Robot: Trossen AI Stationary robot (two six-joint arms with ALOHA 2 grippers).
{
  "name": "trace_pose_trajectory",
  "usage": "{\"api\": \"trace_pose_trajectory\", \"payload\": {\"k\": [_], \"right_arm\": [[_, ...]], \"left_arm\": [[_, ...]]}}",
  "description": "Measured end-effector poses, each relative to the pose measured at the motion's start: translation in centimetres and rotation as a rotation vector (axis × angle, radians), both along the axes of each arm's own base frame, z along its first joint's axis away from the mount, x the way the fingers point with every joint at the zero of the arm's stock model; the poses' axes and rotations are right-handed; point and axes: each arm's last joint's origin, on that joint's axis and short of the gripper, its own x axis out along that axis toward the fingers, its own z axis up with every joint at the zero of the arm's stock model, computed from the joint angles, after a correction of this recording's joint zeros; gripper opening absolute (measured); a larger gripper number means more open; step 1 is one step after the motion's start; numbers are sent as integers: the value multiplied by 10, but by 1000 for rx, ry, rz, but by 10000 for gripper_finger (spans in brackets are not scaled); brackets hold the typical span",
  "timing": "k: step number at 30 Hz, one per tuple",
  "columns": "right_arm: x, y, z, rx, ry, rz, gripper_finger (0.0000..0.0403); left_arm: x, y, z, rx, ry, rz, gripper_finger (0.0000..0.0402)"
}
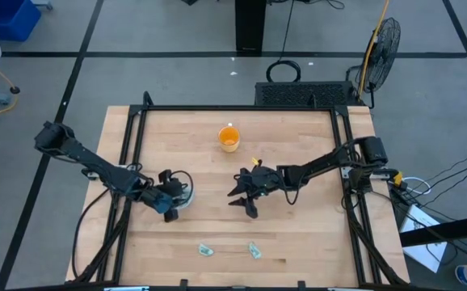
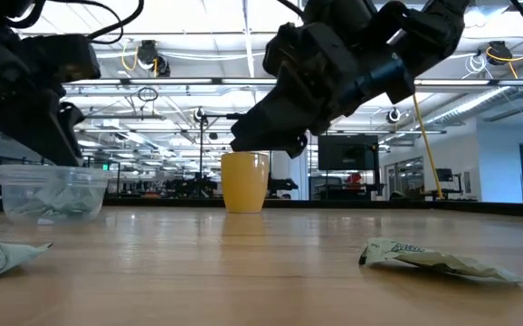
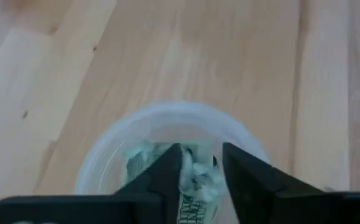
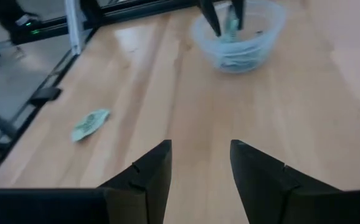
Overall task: Pick and place Stevia / Truvia into bins
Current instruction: Put the right stevia packet into the container, then put the middle stevia packet into the container
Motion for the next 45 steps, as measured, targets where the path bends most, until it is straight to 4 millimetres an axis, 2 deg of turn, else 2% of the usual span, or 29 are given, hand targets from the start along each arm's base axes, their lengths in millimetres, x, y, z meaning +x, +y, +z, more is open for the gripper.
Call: {"api": "trace_pose_trajectory", "payload": {"k": [4,8,13,17,22,27,36,42,45], "right_arm": [[-4,18,-4,-1,38,72,157],[-13,43,-9,-22,97,181,157],[-29,80,-16,-13,196,265,157],[-42,110,-17,-55,205,324,157],[-55,133,-19,-144,195,294,157],[-59,139,-19,-213,173,208,157],[-70,131,-34,-199,229,182,157],[-68,132,-31,-163,127,178,157],[-65,132,-37,-174,111,167,157]], "left_arm": [[5,-2,4,5,-60,-48,163],[7,-3,8,43,-96,-103,185],[7,-2,7,61,-91,-100,191],[7,-2,7,67,-96,-98,191],[7,-2,8,67,-103,-96,191],[9,-3,9,59,-124,-95,191],[10,-4,11,49,-149,-94,191],[11,-4,11,70,-150,-104,191],[11,-4,11,71,-151,-103,191]]}}
